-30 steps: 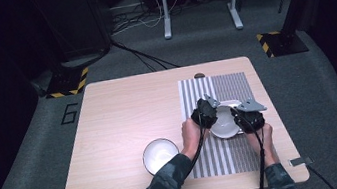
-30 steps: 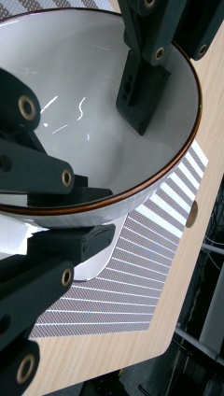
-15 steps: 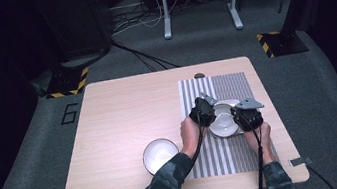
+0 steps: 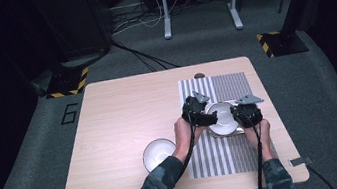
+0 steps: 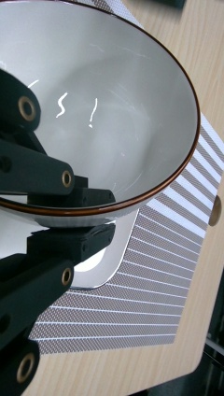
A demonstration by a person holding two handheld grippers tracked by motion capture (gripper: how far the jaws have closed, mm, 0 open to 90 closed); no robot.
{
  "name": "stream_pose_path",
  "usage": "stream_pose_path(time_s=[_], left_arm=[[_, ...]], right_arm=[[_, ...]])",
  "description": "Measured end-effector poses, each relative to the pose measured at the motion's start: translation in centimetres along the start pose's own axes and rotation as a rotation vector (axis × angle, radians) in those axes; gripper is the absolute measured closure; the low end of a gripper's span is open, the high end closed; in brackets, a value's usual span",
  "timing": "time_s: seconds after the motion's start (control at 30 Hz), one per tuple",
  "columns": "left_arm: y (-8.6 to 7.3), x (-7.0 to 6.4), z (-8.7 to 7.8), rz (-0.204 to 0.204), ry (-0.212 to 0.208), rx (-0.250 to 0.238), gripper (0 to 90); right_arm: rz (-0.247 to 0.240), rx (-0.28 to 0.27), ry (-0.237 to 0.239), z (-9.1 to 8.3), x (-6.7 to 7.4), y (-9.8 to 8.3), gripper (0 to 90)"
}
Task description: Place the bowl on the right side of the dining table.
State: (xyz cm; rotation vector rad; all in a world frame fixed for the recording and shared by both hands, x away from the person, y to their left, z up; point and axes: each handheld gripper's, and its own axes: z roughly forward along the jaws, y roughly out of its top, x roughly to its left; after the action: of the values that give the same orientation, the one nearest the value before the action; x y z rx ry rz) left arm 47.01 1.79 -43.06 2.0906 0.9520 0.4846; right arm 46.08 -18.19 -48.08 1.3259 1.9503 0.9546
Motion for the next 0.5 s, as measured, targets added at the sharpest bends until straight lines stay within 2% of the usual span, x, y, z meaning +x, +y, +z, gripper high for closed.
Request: stream_pose_path(time_s=[0.03, 0.17, 0.27, 0.5], left_arm=[[-0.2, 0.2, -1.0, -0.008, -0.020, -0.015, 22.8], [-0.9, 0.7, -3.4, -0.007, -0.044, -0.055, 16.1], [-1.5, 1.1, -5.1, -0.005, -0.057, -0.082, 15.0], [-3.8, 2.4, -9.0, -0.018, -0.065, -0.139, 14.0]], right_arm=[[0.010, 0.007, 0.005, 0.1, -0.1, 0.1, 81.2], [0.028, 0.029, 0.010, 0.4, -0.4, 0.4, 81.0], [0.042, 0.046, 0.012, 0.5, -0.5, 0.5, 80.9], [0.079, 0.085, 0.020, 0.8, -0.9, 0.7, 80.6]])
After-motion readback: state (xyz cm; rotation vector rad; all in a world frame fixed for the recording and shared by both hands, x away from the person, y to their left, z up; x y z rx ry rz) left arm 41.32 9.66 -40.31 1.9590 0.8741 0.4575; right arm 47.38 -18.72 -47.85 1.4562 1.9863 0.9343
